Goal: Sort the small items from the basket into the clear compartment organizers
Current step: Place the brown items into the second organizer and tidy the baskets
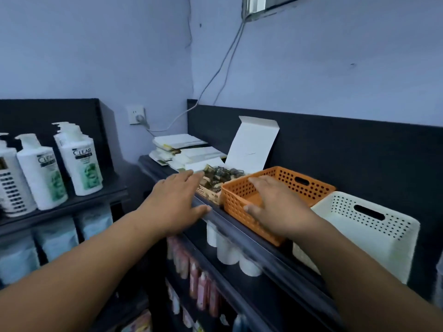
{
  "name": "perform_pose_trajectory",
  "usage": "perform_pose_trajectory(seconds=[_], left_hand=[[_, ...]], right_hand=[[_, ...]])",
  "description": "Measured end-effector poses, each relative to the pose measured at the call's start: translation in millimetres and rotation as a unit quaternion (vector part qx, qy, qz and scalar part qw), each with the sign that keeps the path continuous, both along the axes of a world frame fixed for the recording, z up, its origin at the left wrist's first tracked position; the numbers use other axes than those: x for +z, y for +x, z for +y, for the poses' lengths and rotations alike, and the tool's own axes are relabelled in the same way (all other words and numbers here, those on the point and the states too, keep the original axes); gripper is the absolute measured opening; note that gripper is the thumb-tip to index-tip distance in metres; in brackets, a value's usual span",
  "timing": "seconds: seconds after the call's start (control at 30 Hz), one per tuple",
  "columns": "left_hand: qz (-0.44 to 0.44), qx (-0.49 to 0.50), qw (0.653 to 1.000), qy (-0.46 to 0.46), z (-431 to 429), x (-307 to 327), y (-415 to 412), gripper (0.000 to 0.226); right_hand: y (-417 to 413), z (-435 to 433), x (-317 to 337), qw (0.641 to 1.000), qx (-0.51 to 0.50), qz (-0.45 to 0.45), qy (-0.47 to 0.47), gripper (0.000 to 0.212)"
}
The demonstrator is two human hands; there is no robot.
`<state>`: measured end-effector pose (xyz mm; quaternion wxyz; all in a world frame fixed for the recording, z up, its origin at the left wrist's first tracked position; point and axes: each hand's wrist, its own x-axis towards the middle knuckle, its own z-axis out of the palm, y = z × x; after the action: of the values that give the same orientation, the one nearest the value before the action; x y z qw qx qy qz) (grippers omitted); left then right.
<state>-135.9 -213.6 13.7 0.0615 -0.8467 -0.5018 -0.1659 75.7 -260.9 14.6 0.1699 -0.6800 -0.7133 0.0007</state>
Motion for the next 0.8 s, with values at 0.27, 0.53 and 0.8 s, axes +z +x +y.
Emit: perform_pose_trajectory(seconds=[0.27, 0.53, 0.8], left_hand=[[-0.042, -0.002, 0.998, -0.05, 108.4, -5.6, -4.7, 0.079], [-0.051, -0.087, 0.991, -0.09, 232.5, -14.3, 1.9, 0.075], [-0.014, -0.186, 0.972, -0.142, 342.6, -21.5, 21.5, 0.061]], right_hand=[[1.4, 113.5, 17.9, 0.999, 0.015, 0.002, -0.049, 0.065], [-10.6, 212.5, 7.5, 0.995, -0.046, -0.01, -0.084, 0.062], [-28.3, 304.5, -10.6, 0.982, -0.146, -0.006, -0.117, 0.06]])
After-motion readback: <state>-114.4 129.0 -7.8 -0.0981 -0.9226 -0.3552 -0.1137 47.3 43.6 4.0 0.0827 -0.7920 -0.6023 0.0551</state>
